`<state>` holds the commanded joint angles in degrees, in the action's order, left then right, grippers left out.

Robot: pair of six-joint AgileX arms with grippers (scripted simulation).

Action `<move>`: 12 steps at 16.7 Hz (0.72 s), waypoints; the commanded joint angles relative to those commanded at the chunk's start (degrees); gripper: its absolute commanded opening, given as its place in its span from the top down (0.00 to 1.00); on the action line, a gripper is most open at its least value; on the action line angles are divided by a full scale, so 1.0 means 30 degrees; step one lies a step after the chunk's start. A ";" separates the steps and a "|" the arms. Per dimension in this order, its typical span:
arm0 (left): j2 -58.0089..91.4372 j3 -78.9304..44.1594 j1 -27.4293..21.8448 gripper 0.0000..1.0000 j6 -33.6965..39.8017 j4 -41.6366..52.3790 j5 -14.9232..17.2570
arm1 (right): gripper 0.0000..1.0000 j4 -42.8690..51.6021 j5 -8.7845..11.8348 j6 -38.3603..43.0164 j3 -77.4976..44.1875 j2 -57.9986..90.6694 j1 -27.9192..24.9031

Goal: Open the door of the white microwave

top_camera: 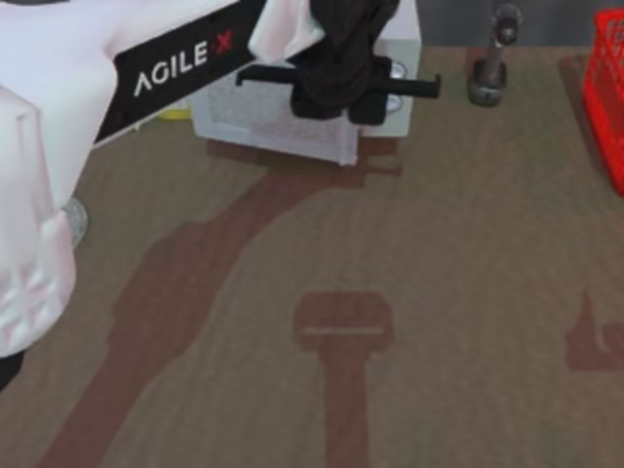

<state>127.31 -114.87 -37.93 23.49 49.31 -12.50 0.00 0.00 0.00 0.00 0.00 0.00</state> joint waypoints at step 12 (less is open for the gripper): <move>-0.0882 0.1607 0.0271 1.00 -0.1017 -0.0753 0.0320 | 0.00 0.0000 0.0000 0.0000 0.0000 0.0000 0.0000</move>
<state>124.66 -110.05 -37.12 20.44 47.05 -11.54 0.00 0.00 0.00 0.00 0.00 0.00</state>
